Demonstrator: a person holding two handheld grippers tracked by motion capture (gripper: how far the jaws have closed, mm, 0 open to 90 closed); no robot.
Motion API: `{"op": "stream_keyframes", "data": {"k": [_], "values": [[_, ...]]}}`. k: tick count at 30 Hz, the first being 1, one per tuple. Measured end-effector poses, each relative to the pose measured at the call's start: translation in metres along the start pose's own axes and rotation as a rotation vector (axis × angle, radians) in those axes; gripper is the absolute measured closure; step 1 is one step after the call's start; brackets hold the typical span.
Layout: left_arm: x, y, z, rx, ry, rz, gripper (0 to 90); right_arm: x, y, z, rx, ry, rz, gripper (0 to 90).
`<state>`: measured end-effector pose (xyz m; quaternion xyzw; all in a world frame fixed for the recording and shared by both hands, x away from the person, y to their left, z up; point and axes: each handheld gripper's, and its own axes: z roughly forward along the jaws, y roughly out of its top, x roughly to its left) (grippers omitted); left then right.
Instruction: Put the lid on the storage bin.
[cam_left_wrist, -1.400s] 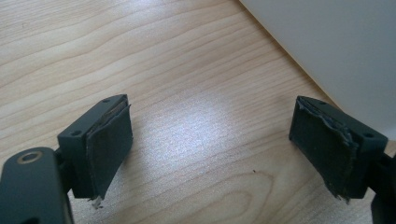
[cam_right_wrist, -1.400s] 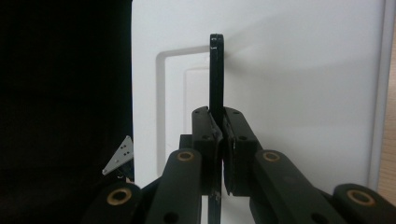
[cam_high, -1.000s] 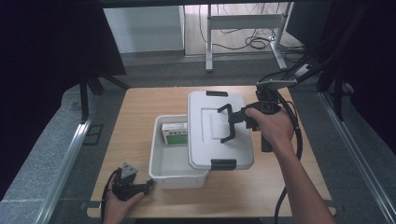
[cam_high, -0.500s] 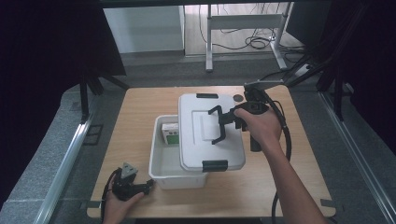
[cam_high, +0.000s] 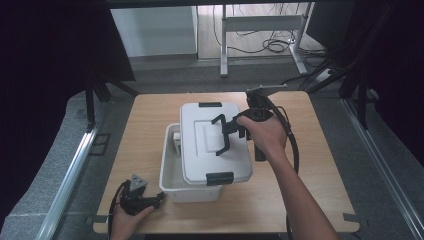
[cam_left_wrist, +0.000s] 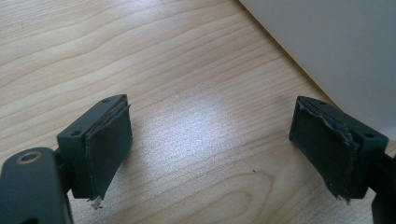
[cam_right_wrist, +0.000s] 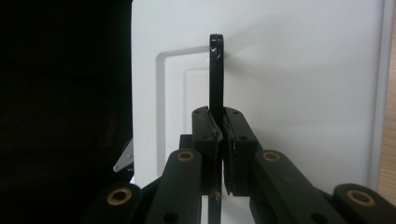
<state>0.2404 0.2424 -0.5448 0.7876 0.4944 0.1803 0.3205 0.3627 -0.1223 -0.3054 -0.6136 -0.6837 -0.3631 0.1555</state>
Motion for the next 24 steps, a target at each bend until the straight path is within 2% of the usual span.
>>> {"op": "stream_keyframes", "data": {"k": [24], "values": [[0.000, 0.000, 0.000, 0.001, 0.000, 0.001, 13.1, 0.019, 0.002, 0.028, 0.039, -0.007, 0.007, 84.7]]}}
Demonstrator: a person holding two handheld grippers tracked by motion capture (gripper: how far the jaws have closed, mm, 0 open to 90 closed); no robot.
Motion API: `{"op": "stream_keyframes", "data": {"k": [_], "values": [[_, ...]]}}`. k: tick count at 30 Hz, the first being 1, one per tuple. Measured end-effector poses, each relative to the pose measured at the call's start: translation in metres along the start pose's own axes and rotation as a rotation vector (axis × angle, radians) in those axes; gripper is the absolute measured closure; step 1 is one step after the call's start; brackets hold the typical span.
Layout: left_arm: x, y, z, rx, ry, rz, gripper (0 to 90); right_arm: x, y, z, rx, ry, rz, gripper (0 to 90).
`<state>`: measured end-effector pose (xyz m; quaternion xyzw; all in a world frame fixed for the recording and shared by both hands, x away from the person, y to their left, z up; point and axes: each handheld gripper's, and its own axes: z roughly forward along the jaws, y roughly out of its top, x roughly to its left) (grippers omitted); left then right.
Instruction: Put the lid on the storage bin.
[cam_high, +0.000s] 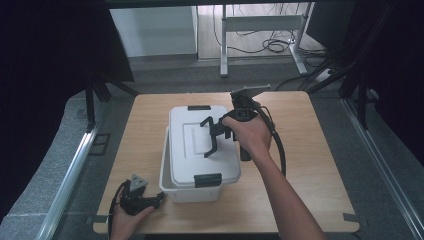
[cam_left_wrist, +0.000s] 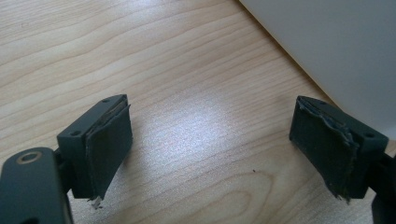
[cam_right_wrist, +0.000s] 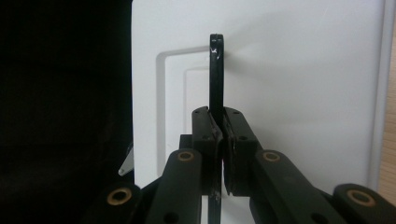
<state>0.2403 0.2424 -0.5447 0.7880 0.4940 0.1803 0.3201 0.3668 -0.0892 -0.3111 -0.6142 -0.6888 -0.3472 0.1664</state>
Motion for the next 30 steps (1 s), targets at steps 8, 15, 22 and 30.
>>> {"op": "stream_keyframes", "data": {"k": [8, 15, 22, 30], "values": [[0.000, 0.000, 0.000, -0.001, -0.001, 0.000, 13.0, 0.007, 0.000, 0.010, 0.015, -0.008, 0.010, 84.6], [0.000, 0.000, 0.000, -0.001, -0.001, 0.001, 12.9, 0.011, -0.001, 0.017, 0.025, -0.022, 0.036, 84.6], [0.000, 0.000, 0.000, 0.000, -0.004, 0.003, 12.9, 0.015, -0.002, 0.027, 0.034, -0.041, 0.059, 84.6], [0.001, 0.000, 0.000, -0.001, -0.005, 0.005, 12.9, 0.012, -0.001, 0.042, 0.043, -0.052, 0.092, 84.6]]}}
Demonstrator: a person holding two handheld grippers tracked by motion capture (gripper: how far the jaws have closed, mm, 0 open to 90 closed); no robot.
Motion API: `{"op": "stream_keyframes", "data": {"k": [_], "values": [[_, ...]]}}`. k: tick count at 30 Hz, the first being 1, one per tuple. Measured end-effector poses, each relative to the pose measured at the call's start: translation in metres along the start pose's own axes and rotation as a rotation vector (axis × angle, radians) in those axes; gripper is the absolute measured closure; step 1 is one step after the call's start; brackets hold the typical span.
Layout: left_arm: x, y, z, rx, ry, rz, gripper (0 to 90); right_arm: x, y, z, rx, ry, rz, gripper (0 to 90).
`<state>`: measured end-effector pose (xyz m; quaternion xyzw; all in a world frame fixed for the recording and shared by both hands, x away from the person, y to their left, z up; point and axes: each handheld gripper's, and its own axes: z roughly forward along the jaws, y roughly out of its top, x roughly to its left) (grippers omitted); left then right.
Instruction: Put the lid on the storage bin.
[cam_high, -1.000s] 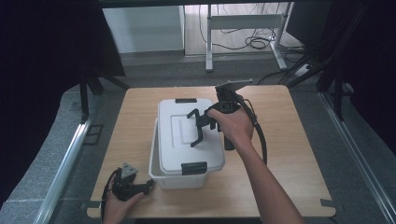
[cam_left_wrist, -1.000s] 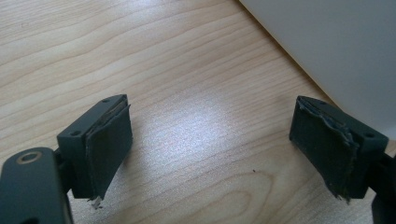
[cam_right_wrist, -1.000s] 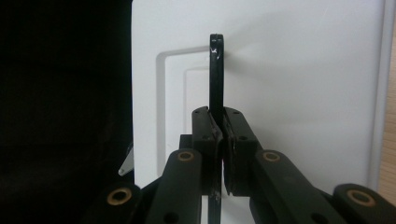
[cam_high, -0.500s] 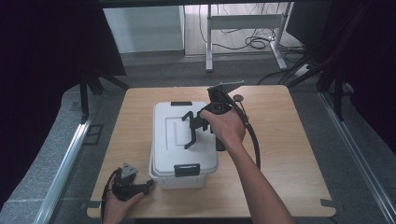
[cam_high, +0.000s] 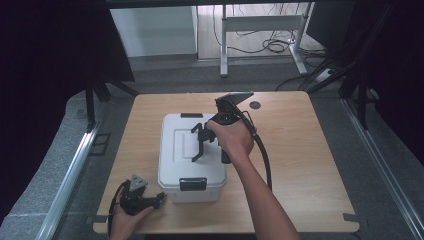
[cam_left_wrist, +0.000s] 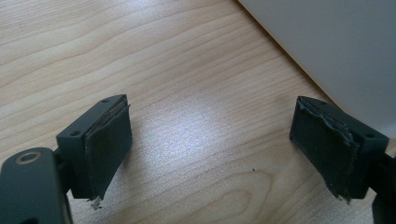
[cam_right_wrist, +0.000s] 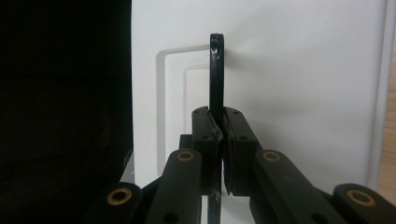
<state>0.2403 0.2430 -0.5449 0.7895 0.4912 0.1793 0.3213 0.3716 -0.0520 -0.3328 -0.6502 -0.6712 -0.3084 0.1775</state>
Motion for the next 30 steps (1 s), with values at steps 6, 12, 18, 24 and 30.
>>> {"op": "stream_keyframes", "data": {"k": [6, 12, 18, 24, 30], "values": [[0.000, 0.000, 0.000, 0.000, -0.001, 0.002, 12.9, -0.005, 0.002, 0.009, 0.007, 0.003, 0.015, 84.6], [0.000, 0.000, 0.000, 0.002, -0.002, 0.003, 12.9, -0.010, 0.003, 0.019, 0.017, 0.003, 0.031, 84.3], [0.000, 0.000, 0.000, 0.001, -0.002, 0.004, 12.9, -0.018, 0.003, 0.027, 0.024, 0.020, 0.039, 83.8], [0.000, 0.000, 0.000, 0.004, -0.003, 0.006, 12.9, -0.020, 0.003, 0.031, 0.033, 0.036, 0.041, 83.0], [0.000, 0.000, 0.000, 0.003, -0.002, 0.006, 12.9, -0.018, 0.000, 0.028, -0.013, 0.075, -0.024, 66.1]]}}
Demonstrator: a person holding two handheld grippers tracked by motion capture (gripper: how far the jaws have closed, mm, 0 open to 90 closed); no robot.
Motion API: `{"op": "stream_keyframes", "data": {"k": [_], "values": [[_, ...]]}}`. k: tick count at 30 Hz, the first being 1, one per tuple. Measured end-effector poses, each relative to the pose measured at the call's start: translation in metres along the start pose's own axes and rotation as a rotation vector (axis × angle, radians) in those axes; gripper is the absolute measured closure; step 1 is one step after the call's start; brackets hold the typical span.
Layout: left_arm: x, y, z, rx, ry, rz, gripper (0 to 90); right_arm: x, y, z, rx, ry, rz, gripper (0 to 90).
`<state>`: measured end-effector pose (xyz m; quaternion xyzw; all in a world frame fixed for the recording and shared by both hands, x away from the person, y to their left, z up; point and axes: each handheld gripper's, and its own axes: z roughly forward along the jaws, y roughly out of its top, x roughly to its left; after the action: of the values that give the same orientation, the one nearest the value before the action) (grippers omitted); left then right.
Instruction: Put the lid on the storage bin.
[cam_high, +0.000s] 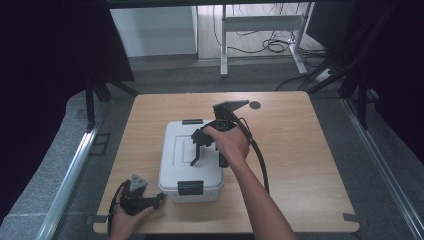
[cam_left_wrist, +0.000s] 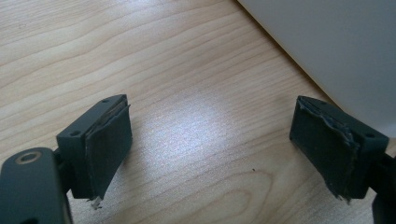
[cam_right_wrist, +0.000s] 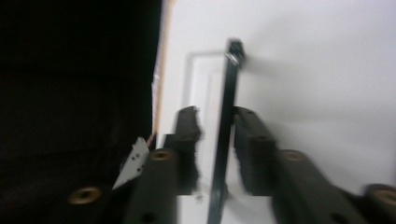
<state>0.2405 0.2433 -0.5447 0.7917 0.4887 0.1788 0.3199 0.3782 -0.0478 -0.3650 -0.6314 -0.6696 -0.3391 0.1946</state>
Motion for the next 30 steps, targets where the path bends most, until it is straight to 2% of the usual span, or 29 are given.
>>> {"op": "stream_keyframes", "data": {"k": [1, 5, 9, 15, 23, 30], "values": [[0.000, 0.000, 0.000, 0.001, 0.000, 0.000, 12.9, 0.001, -0.002, -0.002, -0.034, 0.018, -0.030, 59.3], [0.000, 0.000, 0.000, 0.001, -0.001, 0.001, 12.9, 0.003, -0.008, -0.012, -0.091, 0.042, -0.125, 48.4], [0.000, 0.000, 0.000, 0.002, 0.000, 0.001, 12.9, -0.003, -0.014, -0.022, -0.129, 0.060, -0.178, 45.5], [0.000, 0.000, 0.000, 0.001, 0.000, 0.000, 12.9, -0.018, -0.023, -0.038, -0.215, 0.066, -0.260, 40.6], [0.000, 0.000, 0.000, 0.002, 0.000, 0.001, 12.9, -0.042, -0.037, -0.059, -0.283, 0.093, -0.316, 39.3], [0.000, 0.000, 0.000, 0.001, 0.000, 0.000, 12.9, -0.068, -0.050, -0.077, -0.320, 0.109, -0.328, 39.3]]}}
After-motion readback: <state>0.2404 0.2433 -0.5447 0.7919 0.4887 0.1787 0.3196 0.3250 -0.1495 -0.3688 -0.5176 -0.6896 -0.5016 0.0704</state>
